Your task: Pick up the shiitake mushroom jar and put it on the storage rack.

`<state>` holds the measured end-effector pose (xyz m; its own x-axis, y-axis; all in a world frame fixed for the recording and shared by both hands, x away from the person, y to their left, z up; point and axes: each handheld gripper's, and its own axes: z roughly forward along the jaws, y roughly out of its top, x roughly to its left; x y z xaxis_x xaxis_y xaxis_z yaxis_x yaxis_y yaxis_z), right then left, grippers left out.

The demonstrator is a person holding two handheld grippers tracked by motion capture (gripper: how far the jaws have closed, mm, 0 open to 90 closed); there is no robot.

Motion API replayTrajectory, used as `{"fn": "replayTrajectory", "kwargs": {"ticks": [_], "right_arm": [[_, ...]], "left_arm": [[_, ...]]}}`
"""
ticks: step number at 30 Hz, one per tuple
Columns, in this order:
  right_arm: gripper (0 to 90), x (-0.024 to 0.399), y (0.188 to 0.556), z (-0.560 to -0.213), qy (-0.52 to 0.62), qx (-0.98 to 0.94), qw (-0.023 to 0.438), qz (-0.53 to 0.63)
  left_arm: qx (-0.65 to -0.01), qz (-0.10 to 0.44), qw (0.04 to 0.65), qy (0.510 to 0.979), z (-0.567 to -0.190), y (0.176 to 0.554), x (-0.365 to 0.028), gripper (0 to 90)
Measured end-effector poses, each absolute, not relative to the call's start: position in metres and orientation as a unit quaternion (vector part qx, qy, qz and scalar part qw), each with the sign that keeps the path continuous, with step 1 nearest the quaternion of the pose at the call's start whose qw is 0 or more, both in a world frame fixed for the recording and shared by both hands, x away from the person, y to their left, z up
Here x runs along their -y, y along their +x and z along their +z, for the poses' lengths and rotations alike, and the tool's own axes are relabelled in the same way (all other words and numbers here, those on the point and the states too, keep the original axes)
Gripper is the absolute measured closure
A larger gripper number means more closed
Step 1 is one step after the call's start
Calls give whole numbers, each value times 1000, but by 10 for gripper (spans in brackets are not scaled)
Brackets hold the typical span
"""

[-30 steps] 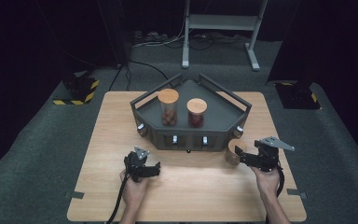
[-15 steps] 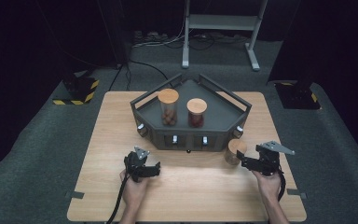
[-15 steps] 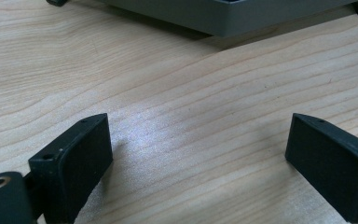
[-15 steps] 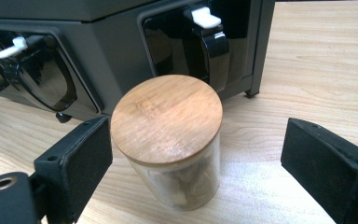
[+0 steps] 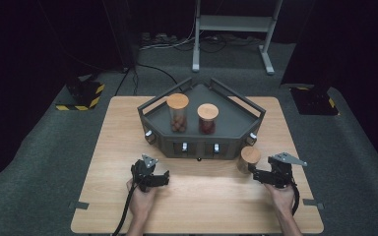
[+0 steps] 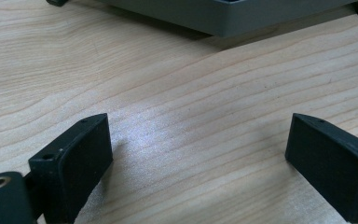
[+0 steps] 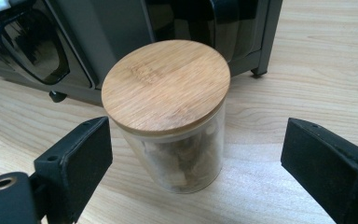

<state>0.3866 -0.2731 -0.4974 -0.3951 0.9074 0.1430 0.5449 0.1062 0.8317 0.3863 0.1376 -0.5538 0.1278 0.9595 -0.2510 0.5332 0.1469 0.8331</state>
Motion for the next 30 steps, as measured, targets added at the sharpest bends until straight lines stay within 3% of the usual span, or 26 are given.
{"fn": "replayTrajectory", "kwargs": {"ticks": [30], "right_arm": [[101, 251, 400, -514, 527, -722, 203, 400]], "left_arm": [[-615, 241, 442, 607, -554, 386, -138, 69]]}}
